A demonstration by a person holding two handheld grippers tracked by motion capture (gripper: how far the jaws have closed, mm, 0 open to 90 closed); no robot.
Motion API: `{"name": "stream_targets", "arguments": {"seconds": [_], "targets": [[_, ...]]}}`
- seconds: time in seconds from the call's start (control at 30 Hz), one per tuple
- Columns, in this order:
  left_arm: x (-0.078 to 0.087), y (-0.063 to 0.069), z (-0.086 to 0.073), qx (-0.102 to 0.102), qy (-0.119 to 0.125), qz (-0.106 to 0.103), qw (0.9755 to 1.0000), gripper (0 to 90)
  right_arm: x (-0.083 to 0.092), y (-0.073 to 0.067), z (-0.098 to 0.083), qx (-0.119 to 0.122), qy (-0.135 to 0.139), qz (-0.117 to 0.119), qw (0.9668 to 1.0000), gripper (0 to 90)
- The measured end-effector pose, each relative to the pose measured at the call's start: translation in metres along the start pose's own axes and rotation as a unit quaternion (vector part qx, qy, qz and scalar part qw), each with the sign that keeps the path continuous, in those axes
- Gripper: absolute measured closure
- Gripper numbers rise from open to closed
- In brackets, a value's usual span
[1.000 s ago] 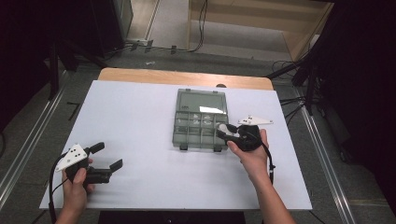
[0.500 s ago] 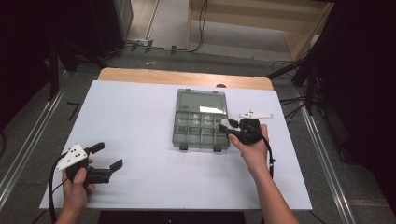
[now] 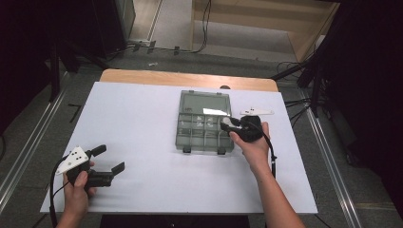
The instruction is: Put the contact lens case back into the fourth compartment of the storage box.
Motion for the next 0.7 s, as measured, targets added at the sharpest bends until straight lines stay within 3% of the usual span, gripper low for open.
{"name": "stream_targets", "arguments": {"seconds": [0.7], "targets": [[0.000,0.000,0.000,-0.002,-0.001,-0.001,1.0000,0.0,-0.023,0.013,0.003,-0.006,-0.018,-0.010,0.9998,47.0]]}}
Point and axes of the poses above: each handheld gripper's, and its own axes: x roughly backward along the jaws, z roughly out of its top, y roughly to its right, the point moved 5 cm from there along -x, roughly forward along the jaws, and after that the axes turned 6 degrees about x, right-handed, at the moved point
